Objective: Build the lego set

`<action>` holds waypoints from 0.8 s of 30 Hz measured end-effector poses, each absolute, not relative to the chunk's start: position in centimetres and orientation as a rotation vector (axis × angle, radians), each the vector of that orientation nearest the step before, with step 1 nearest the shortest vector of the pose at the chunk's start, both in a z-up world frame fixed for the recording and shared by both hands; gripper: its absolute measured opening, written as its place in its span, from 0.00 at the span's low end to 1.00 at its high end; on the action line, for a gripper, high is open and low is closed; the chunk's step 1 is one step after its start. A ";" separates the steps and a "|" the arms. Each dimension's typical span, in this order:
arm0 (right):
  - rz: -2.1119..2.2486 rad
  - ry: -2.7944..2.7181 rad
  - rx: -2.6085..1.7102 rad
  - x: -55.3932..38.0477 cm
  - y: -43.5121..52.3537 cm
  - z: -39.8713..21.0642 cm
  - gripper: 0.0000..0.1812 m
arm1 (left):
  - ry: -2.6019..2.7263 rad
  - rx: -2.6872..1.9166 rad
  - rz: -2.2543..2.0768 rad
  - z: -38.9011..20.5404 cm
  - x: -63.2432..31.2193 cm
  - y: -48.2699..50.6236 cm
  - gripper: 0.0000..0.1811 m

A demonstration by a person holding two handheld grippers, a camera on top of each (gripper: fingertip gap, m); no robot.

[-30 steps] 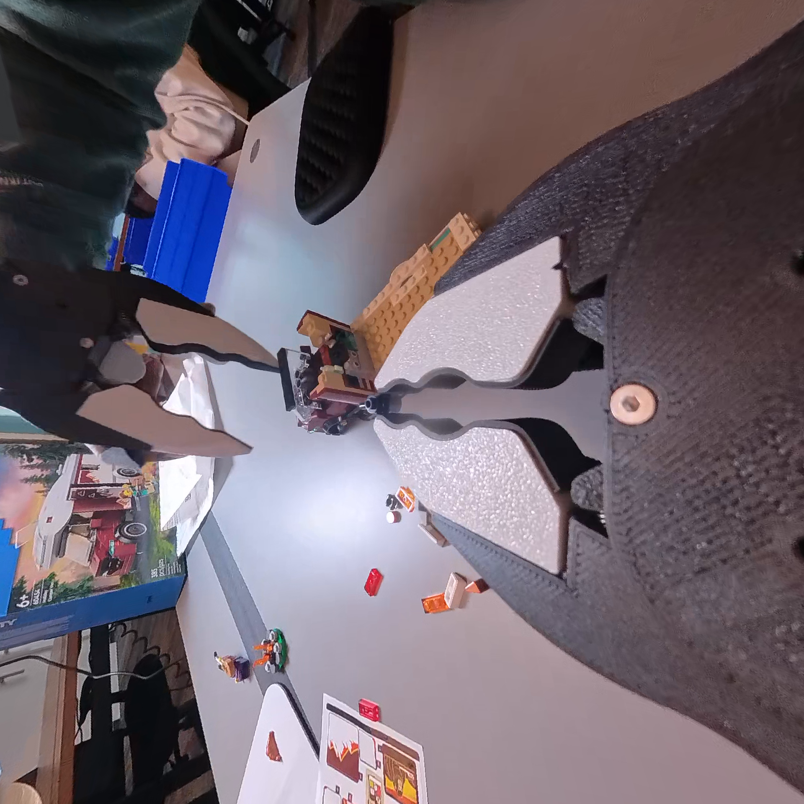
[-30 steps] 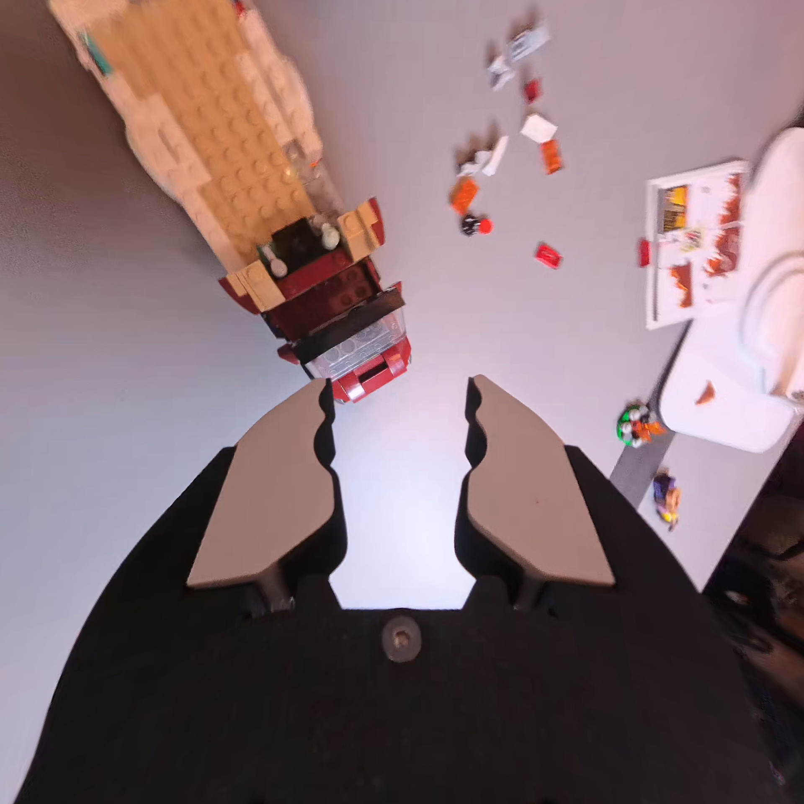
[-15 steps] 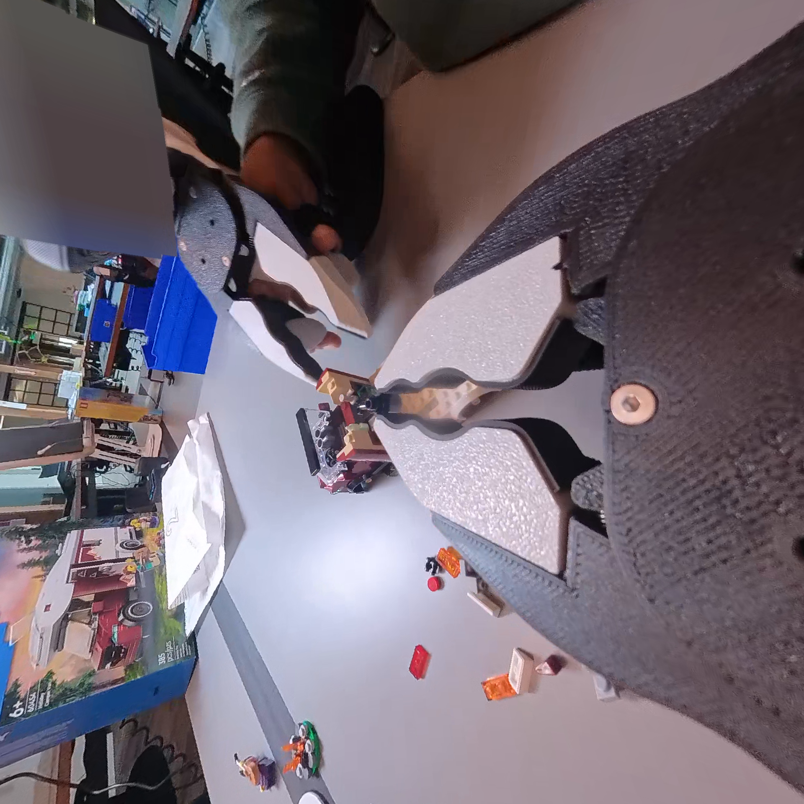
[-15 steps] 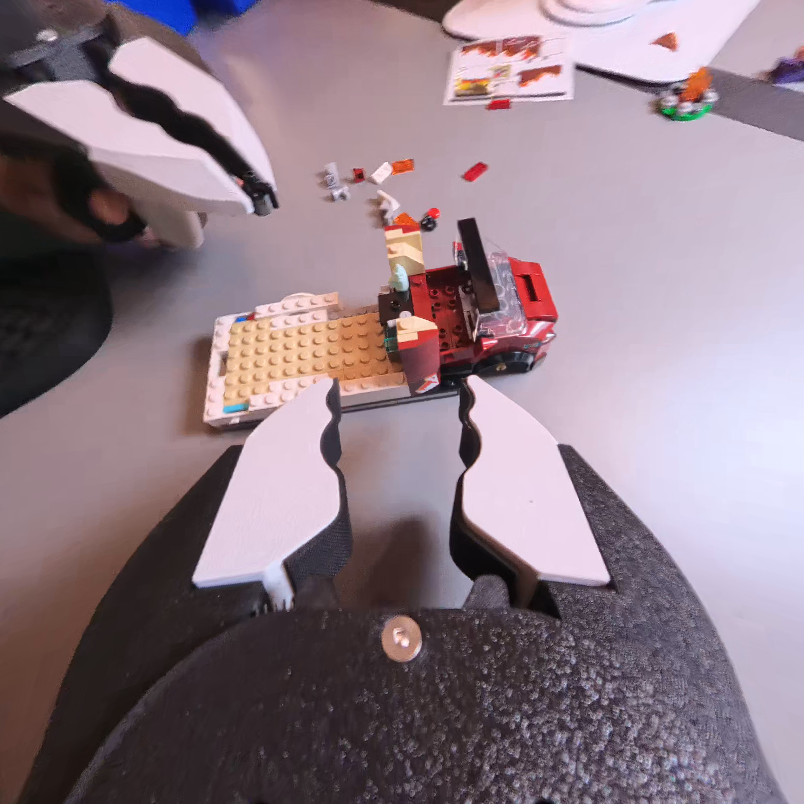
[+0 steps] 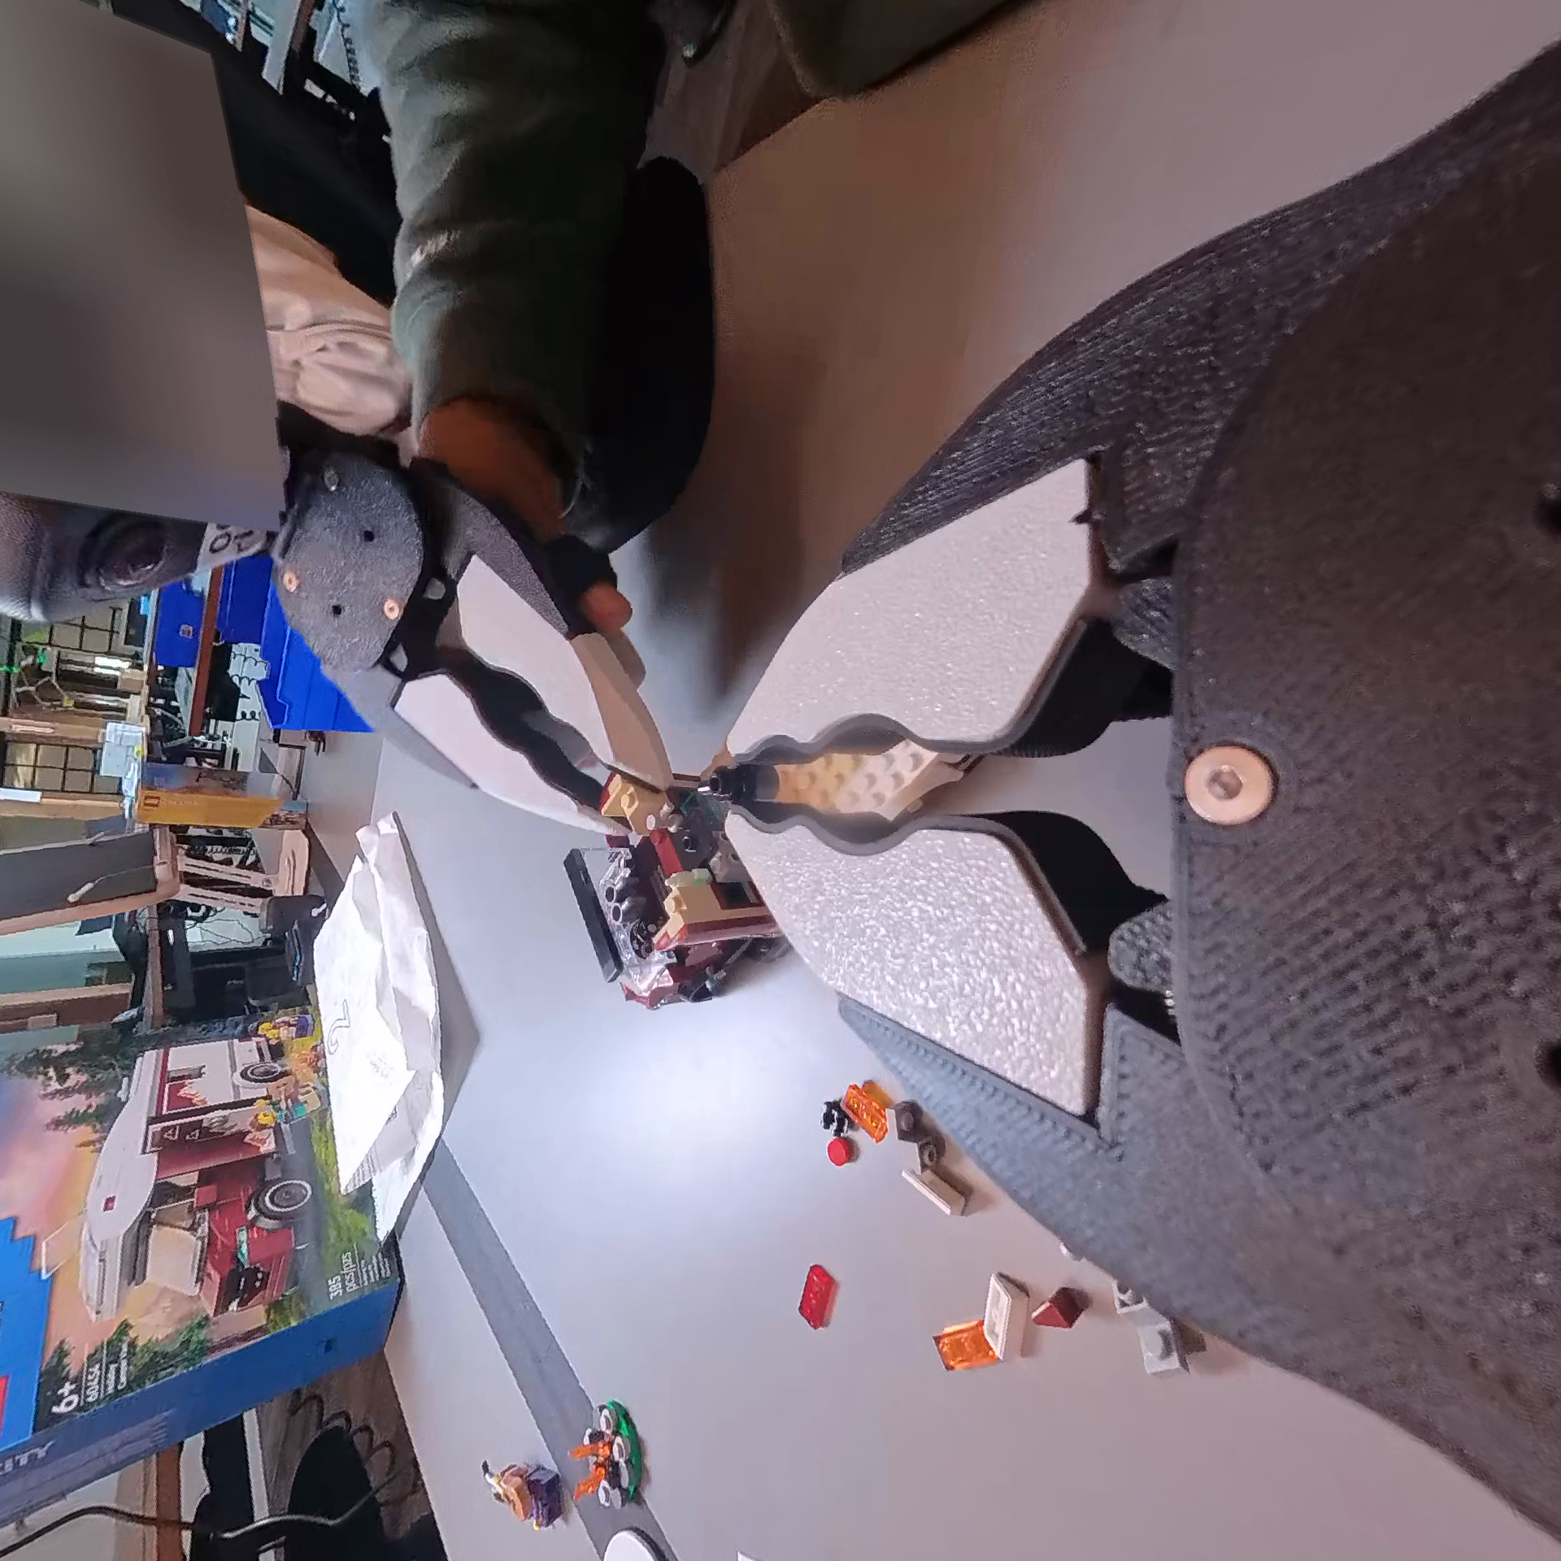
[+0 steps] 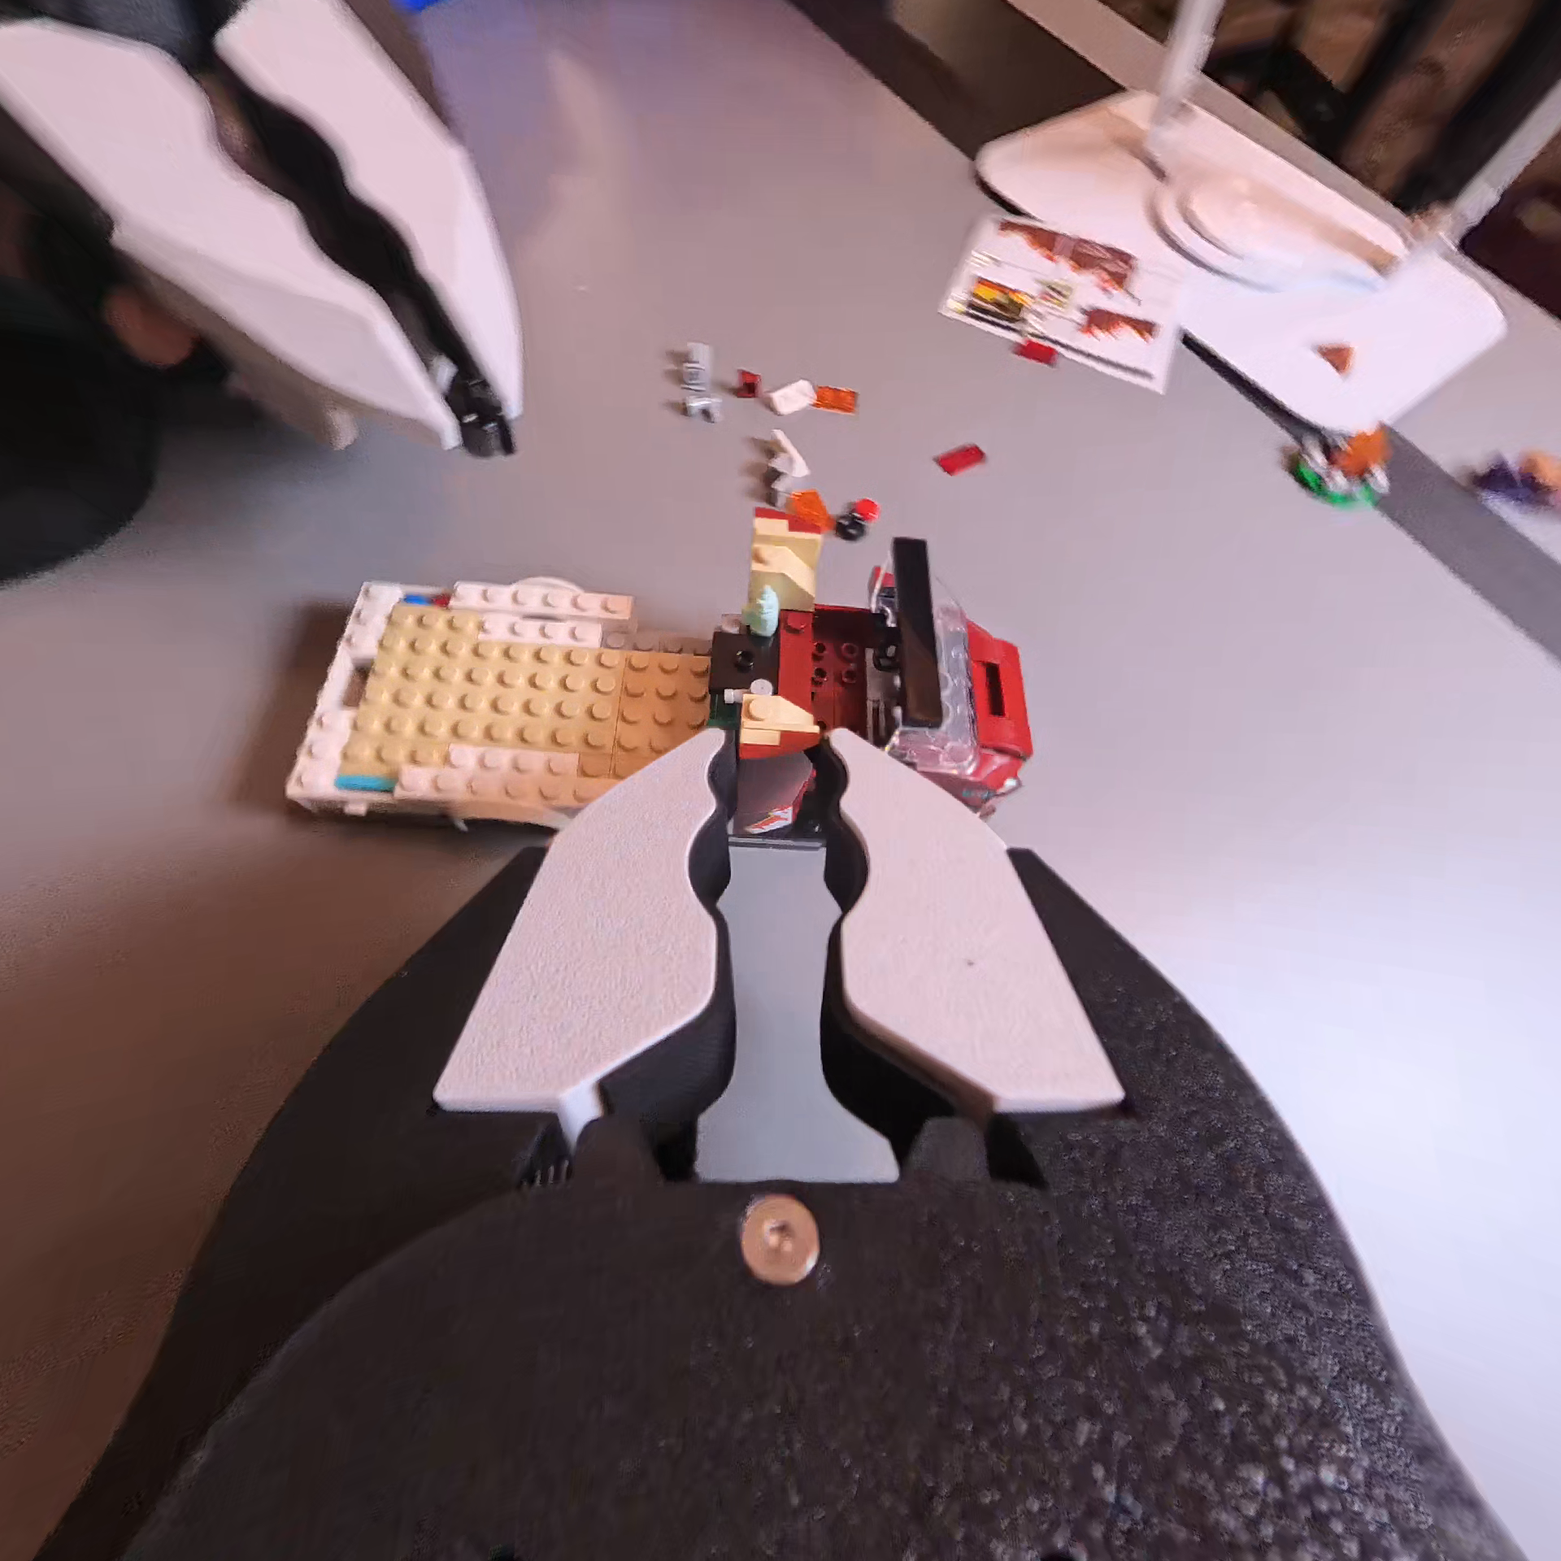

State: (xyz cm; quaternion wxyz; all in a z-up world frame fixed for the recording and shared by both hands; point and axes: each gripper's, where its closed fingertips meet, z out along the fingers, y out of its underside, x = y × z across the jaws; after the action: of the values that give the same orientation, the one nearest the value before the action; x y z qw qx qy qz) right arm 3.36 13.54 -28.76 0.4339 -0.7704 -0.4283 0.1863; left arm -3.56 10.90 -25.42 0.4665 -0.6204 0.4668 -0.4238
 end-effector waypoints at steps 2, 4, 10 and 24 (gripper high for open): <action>0.527 -1.306 -1.779 2.9 13.3 -28.8 0.10 | 1.160 -1.521 -1.036 -25.6 -3.4 10.8 0.04; 0.659 -1.442 -1.721 2.5 13.3 -28.9 0.09 | 1.183 -1.517 -1.028 -25.8 -3.3 10.6 0.04; 0.726 -1.579 -1.712 1.9 14.4 -29.0 0.09 | 1.198 -1.515 -1.007 -26.0 -3.3 10.4 0.04; 0.710 -0.628 -2.141 2.7 14.6 -27.4 0.11 | 1.153 -1.531 -1.012 -25.8 -3.1 10.8 0.04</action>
State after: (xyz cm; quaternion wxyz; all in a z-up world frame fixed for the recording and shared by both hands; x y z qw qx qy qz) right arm 2.75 14.55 -27.44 0.3894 -0.8423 -0.2469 0.2792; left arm -3.12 10.78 -25.77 0.4681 -0.6241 0.4702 -0.4127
